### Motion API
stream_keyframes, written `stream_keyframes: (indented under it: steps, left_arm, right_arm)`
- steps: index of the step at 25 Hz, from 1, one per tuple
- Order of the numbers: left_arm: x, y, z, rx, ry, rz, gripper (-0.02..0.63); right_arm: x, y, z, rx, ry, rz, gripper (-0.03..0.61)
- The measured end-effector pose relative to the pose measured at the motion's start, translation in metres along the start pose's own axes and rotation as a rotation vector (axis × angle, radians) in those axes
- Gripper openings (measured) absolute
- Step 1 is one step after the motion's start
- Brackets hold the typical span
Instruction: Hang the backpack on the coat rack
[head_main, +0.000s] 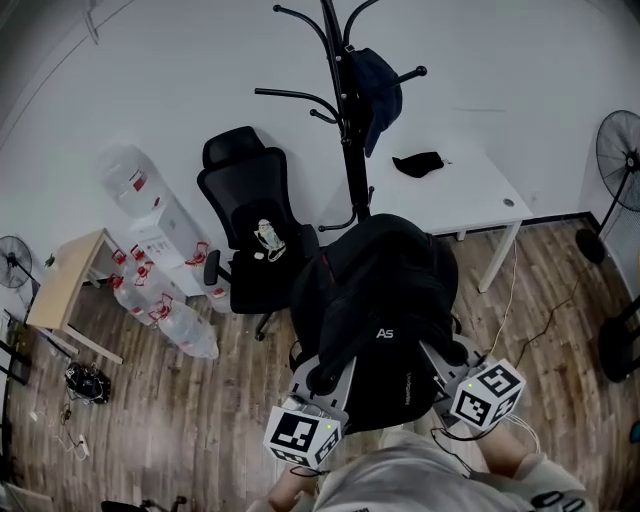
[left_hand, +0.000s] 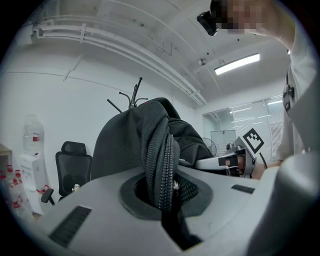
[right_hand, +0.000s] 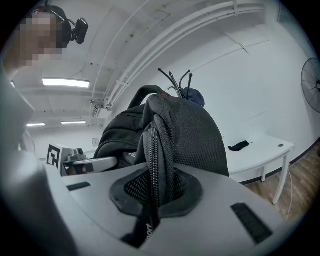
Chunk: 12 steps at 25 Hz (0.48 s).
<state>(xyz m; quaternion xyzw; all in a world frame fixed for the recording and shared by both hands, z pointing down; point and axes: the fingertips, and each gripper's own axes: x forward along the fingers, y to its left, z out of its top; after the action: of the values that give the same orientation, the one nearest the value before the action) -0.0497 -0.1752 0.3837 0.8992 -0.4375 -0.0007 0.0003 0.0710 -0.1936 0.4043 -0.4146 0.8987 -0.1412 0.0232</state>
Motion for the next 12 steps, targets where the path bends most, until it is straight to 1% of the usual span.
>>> stream_keyframes:
  steps: [4, 12]
  left_arm:
    - [0.028, 0.019, 0.004, 0.004, 0.002, 0.016, 0.029]
    - [0.085, 0.061, 0.012, 0.003, -0.020, 0.066, 0.029]
  right_arm:
    - [0.024, -0.023, 0.010, 0.005, 0.002, 0.015, 0.029]
    - [0.075, -0.065, 0.037, -0.005, 0.001, 0.064, 0.029]
